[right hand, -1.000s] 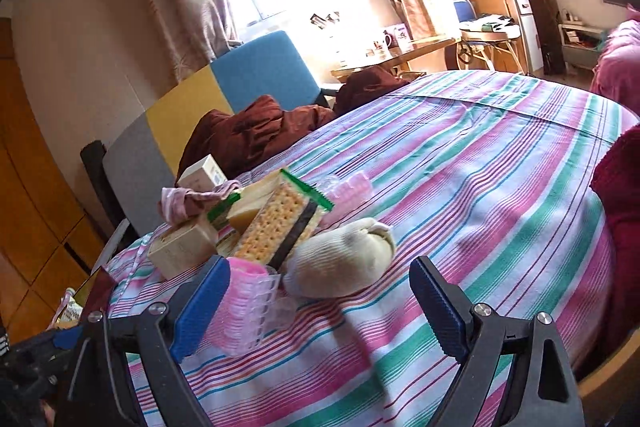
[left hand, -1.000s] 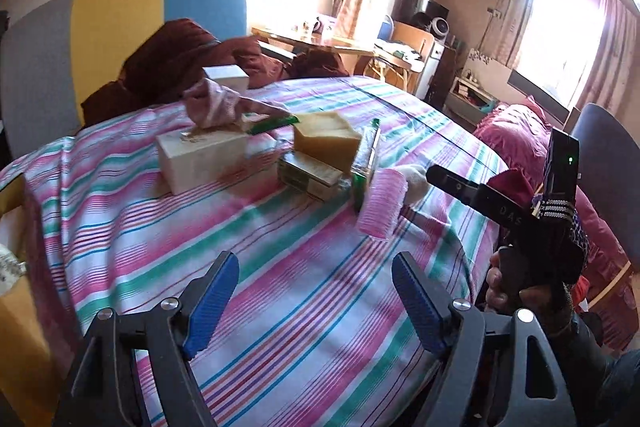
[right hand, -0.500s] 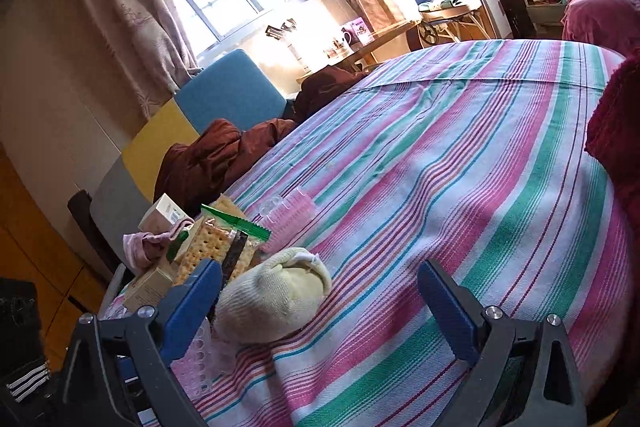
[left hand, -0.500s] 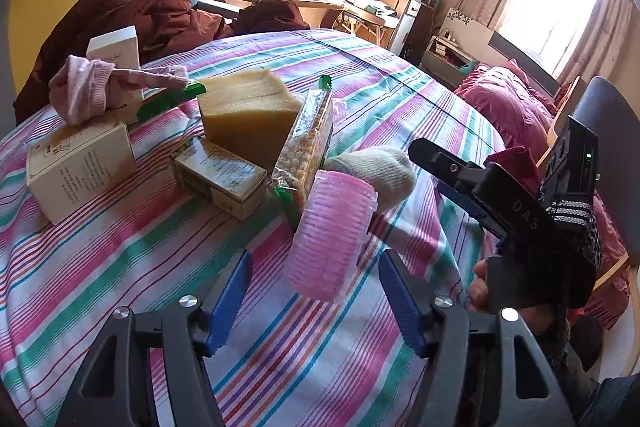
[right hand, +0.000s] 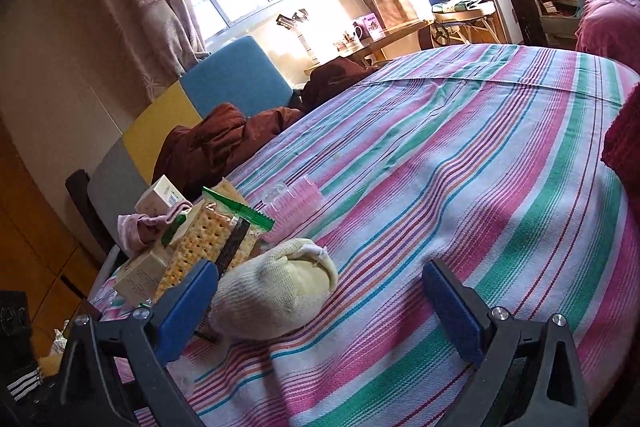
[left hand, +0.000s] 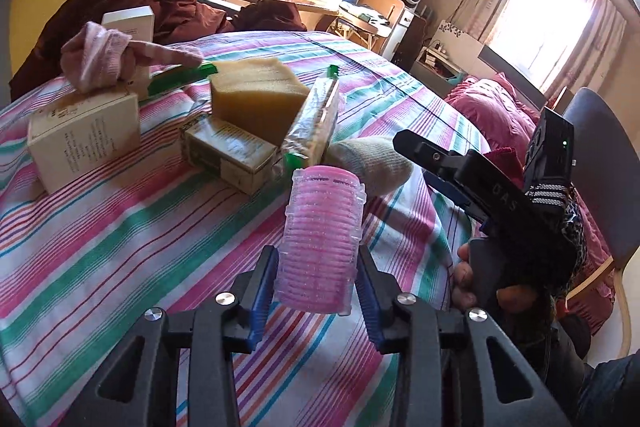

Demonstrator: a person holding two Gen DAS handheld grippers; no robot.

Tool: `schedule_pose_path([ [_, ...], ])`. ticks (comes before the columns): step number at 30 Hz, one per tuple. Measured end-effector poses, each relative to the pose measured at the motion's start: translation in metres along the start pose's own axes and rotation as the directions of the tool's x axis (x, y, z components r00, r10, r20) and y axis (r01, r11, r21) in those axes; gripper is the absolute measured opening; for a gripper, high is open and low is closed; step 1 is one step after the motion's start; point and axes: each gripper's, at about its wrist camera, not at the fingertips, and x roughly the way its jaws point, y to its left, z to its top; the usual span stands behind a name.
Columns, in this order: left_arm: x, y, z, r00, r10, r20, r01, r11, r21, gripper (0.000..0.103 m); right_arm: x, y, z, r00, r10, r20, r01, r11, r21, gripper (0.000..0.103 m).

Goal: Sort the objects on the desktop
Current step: 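Move the left tool back to the pile and grasp the pink hair roller, then grasp the white knit ball with the right tool while the left holds the roller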

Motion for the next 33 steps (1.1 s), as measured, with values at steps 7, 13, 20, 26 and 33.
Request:
schedule_pose_path([
  [7, -0.036, 0.033, -0.032, 0.998, 0.054, 0.033, -0.050, 0.993, -0.108, 0.039, 0.002, 0.011, 0.001, 0.999, 0.006, -0.042, -0.009, 0.998, -0.061, 0.103],
  [13, -0.058, 0.054, -0.056, 0.990, 0.130, 0.048, -0.121, 0.980, -0.161, 0.039, 0.014, 0.044, 0.002, 0.994, -0.024, -0.104, -0.004, 0.966, -0.257, 0.102],
  [20, -0.057, 0.053, -0.062, 0.990, 0.129, 0.063, -0.119, 0.982, -0.145, 0.039, 0.037, 0.067, -0.005, 0.971, -0.171, -0.167, 0.079, 0.889, -0.451, 0.080],
  [26, -0.054, 0.049, -0.057, 0.993, 0.095, 0.066, -0.085, 0.987, -0.139, 0.044, 0.028, 0.065, -0.009, 0.972, -0.187, -0.145, 0.102, 0.883, -0.458, 0.075],
  [33, -0.044, 0.060, -0.045, 0.996, 0.063, 0.064, -0.048, 0.976, -0.212, 0.050, 0.013, 0.067, -0.018, 0.974, -0.168, -0.153, 0.084, 0.892, -0.444, 0.075],
])
